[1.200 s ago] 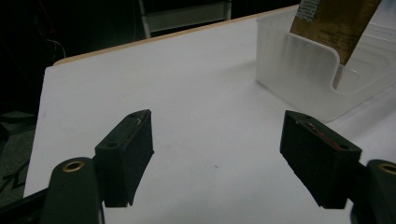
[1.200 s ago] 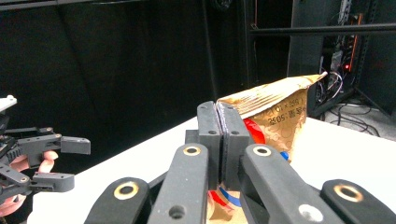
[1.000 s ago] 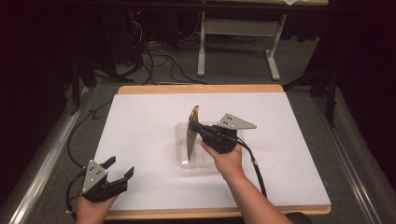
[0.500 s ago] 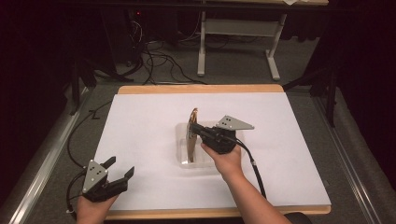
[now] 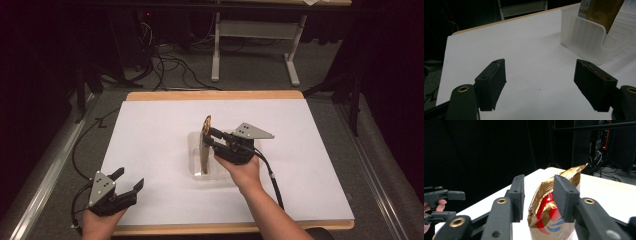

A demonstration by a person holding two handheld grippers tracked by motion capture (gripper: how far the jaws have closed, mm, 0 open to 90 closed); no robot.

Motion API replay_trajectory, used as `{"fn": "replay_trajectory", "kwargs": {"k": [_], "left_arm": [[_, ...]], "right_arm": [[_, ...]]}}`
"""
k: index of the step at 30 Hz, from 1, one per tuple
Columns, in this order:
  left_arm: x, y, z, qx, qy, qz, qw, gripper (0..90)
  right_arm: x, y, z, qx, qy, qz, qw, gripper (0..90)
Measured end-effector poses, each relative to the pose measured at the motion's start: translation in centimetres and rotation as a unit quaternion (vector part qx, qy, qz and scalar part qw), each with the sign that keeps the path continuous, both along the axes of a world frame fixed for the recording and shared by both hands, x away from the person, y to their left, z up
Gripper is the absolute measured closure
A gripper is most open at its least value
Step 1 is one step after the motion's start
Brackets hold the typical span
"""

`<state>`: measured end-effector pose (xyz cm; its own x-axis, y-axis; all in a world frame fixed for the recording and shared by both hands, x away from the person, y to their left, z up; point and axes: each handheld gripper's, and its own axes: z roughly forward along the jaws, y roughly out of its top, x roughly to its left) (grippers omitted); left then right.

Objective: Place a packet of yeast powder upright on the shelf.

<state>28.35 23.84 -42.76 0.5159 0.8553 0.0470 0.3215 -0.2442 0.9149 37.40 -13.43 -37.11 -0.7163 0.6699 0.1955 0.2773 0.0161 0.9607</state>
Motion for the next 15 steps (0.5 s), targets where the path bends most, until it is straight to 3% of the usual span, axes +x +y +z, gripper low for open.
{"fn": "replay_trajectory", "kwargs": {"k": [7,9,15], "left_arm": [[0.1,0.0,-0.1,0.001,0.002,-0.001,1.0000,26.2],[0.2,-0.1,-0.1,0.000,0.003,-0.001,1.0000,26.2],[0.4,-0.3,-0.2,0.003,0.009,-0.004,1.0000,26.2]], "right_arm": [[-0.6,-0.7,0.7,-0.015,-0.005,-0.008,0.9998,50.4],[-0.9,-1.2,1.0,-0.029,-0.012,-0.019,0.9993,44.0],[-1.4,-2.4,1.3,-0.050,-0.018,-0.030,0.9981,37.4]]}}
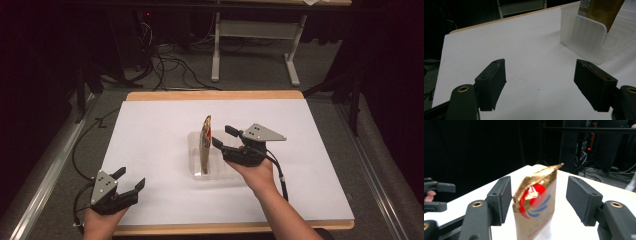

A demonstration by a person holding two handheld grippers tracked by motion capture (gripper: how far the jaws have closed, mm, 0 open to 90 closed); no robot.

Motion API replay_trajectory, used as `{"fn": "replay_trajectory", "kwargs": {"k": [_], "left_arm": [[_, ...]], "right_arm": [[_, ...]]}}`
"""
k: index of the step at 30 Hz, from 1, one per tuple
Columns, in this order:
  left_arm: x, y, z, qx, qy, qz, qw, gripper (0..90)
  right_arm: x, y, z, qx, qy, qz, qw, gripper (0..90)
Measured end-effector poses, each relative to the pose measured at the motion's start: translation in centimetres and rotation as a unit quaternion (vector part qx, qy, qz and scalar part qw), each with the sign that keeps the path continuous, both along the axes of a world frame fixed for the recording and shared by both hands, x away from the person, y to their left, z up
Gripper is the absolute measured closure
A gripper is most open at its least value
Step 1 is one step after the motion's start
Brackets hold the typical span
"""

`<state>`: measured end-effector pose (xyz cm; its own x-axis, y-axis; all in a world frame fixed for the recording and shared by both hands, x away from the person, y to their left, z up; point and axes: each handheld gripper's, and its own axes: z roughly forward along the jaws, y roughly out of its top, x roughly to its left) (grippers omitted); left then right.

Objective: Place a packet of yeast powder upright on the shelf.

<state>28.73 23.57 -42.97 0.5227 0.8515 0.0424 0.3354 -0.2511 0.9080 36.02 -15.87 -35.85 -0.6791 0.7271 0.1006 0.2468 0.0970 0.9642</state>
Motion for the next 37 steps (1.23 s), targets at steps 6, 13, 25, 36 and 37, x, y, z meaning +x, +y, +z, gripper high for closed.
{"fn": "replay_trajectory", "kwargs": {"k": [6,13,25,36,37], "left_arm": [[0.1,-0.2,-0.1,0.002,0.002,-0.002,1.0000,26.2],[0.2,-0.3,-0.1,0.003,0.005,-0.003,1.0000,26.2],[0.4,-0.7,-0.5,0.009,0.015,-0.008,0.9998,26.1],[0.9,-1.8,-0.7,0.015,0.022,-0.016,0.9995,25.7],[0.8,-1.9,-0.6,0.017,0.021,-0.018,0.9995,25.7]], "right_arm": [[-0.9,-3.1,-0.1,-0.020,-0.008,-0.024,0.9995,29.4],[-1.8,-7.8,-0.7,-0.019,0.001,-0.068,0.9975,23.6],[-4.6,-16.9,-4.7,-0.040,0.016,-0.163,0.9857,19.5],[-6.2,-19.6,-8.0,-0.040,0.056,-0.180,0.9813,21.0],[-6.1,-19.6,-8.0,-0.042,0.056,-0.180,0.9811,20.8]]}}
